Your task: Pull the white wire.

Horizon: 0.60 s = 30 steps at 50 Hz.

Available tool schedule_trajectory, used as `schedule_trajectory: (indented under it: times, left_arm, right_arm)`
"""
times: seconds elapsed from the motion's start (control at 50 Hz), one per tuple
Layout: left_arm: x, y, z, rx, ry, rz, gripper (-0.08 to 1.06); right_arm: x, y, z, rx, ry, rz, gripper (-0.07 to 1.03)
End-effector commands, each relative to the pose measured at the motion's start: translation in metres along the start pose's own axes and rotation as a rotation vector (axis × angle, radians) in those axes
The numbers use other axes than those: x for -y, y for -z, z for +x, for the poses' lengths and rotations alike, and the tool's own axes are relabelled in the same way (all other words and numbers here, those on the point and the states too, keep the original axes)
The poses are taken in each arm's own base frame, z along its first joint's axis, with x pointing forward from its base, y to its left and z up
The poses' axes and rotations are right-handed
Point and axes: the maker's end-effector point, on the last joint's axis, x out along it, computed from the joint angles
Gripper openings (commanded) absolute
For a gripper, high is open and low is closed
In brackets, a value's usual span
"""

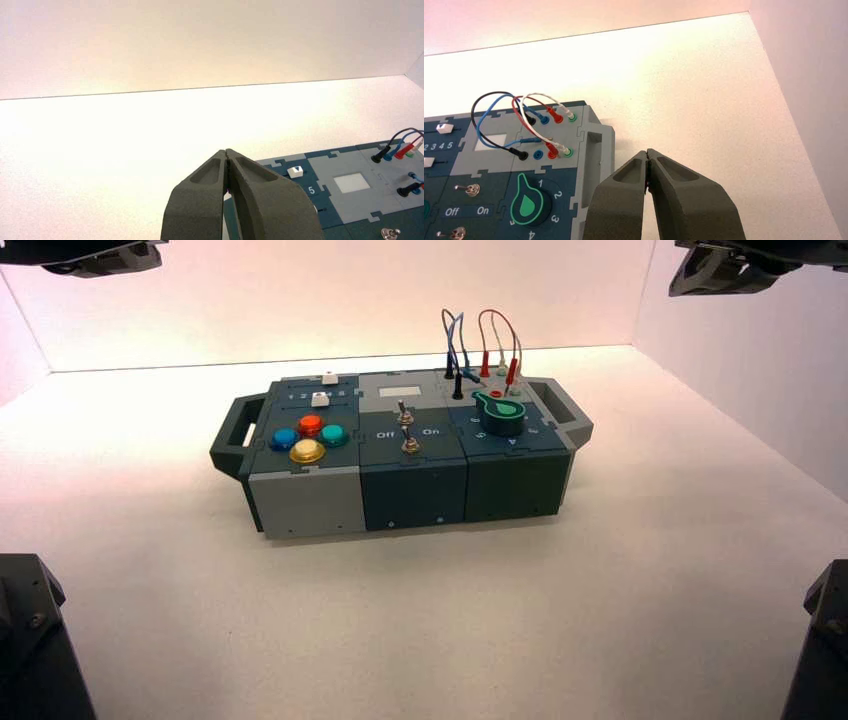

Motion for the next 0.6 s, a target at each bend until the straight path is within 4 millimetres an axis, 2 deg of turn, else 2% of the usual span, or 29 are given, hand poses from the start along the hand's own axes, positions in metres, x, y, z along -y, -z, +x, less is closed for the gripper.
schedule_trajectory:
  times: [0.02,0.6]
  left_arm:
    - [0.0004,-0.0164,0.0016,0.042,-0.001,-0.003,-0.03]
    - [0.0003,-0.0152,0.0034,0.034,-0.002,-0.003,-0.03]
  right_arm:
    - [-0.0011,-0.0116,-0.0014,0.034,-0.003,0.008,-0.02]
    - [-0.0047,-0.0082,0.0029,0.014,-0.012,0.014,-0.02]
